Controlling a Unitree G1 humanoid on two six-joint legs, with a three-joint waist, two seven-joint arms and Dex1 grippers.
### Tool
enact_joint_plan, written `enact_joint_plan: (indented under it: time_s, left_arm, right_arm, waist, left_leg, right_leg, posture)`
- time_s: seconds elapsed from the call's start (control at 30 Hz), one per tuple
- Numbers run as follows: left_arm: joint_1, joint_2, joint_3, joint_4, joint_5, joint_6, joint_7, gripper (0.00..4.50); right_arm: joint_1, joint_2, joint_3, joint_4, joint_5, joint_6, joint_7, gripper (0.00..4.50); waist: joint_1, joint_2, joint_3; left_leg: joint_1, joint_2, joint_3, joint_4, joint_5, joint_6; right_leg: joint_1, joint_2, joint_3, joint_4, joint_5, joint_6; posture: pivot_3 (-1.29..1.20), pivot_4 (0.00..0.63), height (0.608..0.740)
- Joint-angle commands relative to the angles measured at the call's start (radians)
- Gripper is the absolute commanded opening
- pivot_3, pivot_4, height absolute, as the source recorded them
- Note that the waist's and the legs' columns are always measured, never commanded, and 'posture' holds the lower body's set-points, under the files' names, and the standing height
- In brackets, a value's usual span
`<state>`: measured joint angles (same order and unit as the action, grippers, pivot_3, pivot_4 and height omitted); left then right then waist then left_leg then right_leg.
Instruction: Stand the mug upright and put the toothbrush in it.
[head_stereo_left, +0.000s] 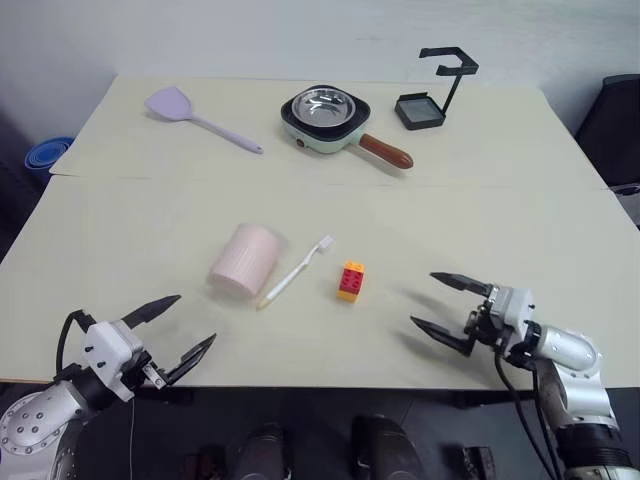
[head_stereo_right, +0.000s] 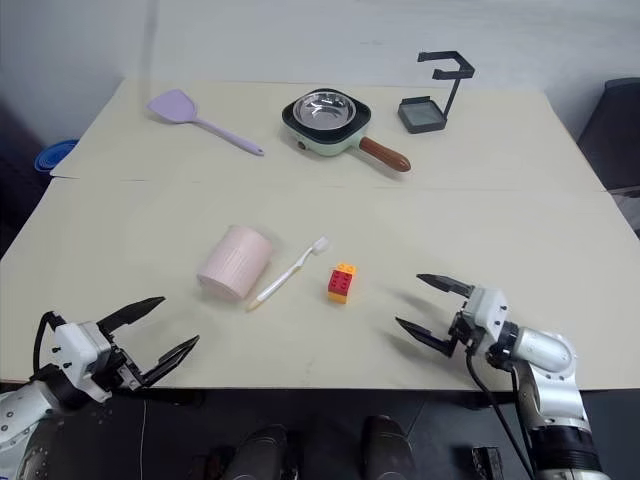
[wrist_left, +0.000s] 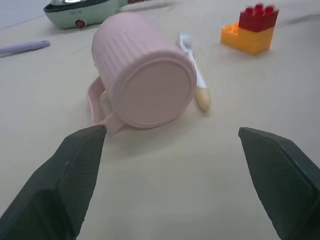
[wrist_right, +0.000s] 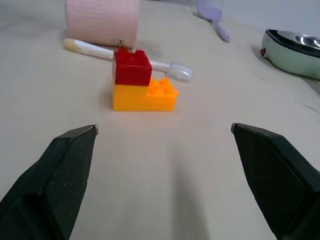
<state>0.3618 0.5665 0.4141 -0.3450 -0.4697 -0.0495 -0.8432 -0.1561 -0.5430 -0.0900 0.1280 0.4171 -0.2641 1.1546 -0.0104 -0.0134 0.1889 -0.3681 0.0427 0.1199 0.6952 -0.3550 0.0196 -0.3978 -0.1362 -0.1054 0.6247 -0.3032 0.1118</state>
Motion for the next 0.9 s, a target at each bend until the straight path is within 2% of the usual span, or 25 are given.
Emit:
enact_joint_plan:
  time_s: [0.03, 0.23, 0.33, 0.63, 0.7, 0.77, 0.9]
  left_arm:
    - [-0.018, 0.055, -0.021, -0.106, -0.080, 0.056, -0.054, 4.50]
    - [-0.037, 0.077, -0.102, -0.178, -0.083, 0.112, -0.070, 4.50]
    - [-0.022, 0.075, -0.119, -0.183, -0.059, 0.106, -0.079, 4.50]
    - [0.038, 0.044, -0.095, -0.196, -0.052, 0.084, -0.050, 4.50]
    - [0.041, 0.041, -0.096, -0.200, -0.060, 0.085, -0.051, 4.50]
    - [0.051, 0.053, -0.091, -0.226, -0.135, 0.140, -0.065, 4.50]
    - [0.033, 0.051, -0.087, -0.273, -0.189, 0.184, -0.041, 4.50]
  right_arm:
    - [-0.117, 0.010, 0.098, -0.119, -0.033, 0.192, -0.073, 4.47]
    - [-0.266, 0.064, 0.219, -0.117, -0.083, 0.362, -0.121, 4.47]
    - [-0.313, 0.087, 0.279, -0.040, -0.142, 0.342, -0.100, 4.47]
    - [-0.333, 0.107, 0.293, 0.031, -0.167, 0.265, -0.061, 1.47]
    - [-0.330, 0.113, 0.249, 0.002, -0.116, 0.293, -0.073, 1.50]
    - [-0.333, 0.101, 0.168, -0.022, -0.052, 0.309, -0.090, 1.50]
    - [-0.361, -0.013, 0.022, 0.095, -0.036, 0.326, -0.118, 1.50]
  waist:
    - [-0.004, 0.001, 0.000]
    - [-0.013, 0.002, 0.000]
    - [-0.017, 0.002, 0.000]
    - [-0.018, 0.002, 0.000]
    - [-0.018, 0.002, 0.000]
    - [-0.016, 0.002, 0.000]
    - [-0.011, 0.003, 0.001]
  left_leg:
    - [0.000, 0.001, 0.000, 0.000, 0.000, 0.000]
    - [-0.002, 0.001, -0.001, -0.001, -0.001, -0.002]
    - [-0.003, 0.001, 0.000, -0.001, -0.001, -0.002]
    - [-0.002, 0.001, 0.001, -0.001, -0.001, -0.001]
    - [-0.002, 0.001, 0.001, -0.001, -0.001, -0.001]
    - [-0.002, 0.001, 0.001, -0.001, -0.001, -0.001]
    - [-0.003, -0.001, 0.000, 0.000, -0.002, 0.000]
  right_leg:
    - [0.000, 0.000, 0.000, 0.001, 0.000, 0.000]
    - [-0.001, 0.003, -0.002, 0.001, -0.001, -0.003]
    - [-0.002, 0.005, -0.003, 0.001, -0.001, -0.003]
    - [-0.002, 0.006, -0.003, 0.001, -0.001, -0.003]
    - [-0.002, 0.006, -0.003, 0.001, -0.001, -0.003]
    - [-0.002, 0.006, -0.003, 0.001, -0.001, -0.003]
    - [-0.002, 0.004, -0.002, 0.001, -0.001, -0.003]
  posture:
    - [0.00, 0.150, 0.740]
    - [0.00, 0.150, 0.740]
    - [0.00, 0.150, 0.740]
    - [0.00, 0.150, 0.740]
    - [0.00, 0.150, 0.740]
    - [0.00, 0.150, 0.740]
    - [0.00, 0.150, 0.740]
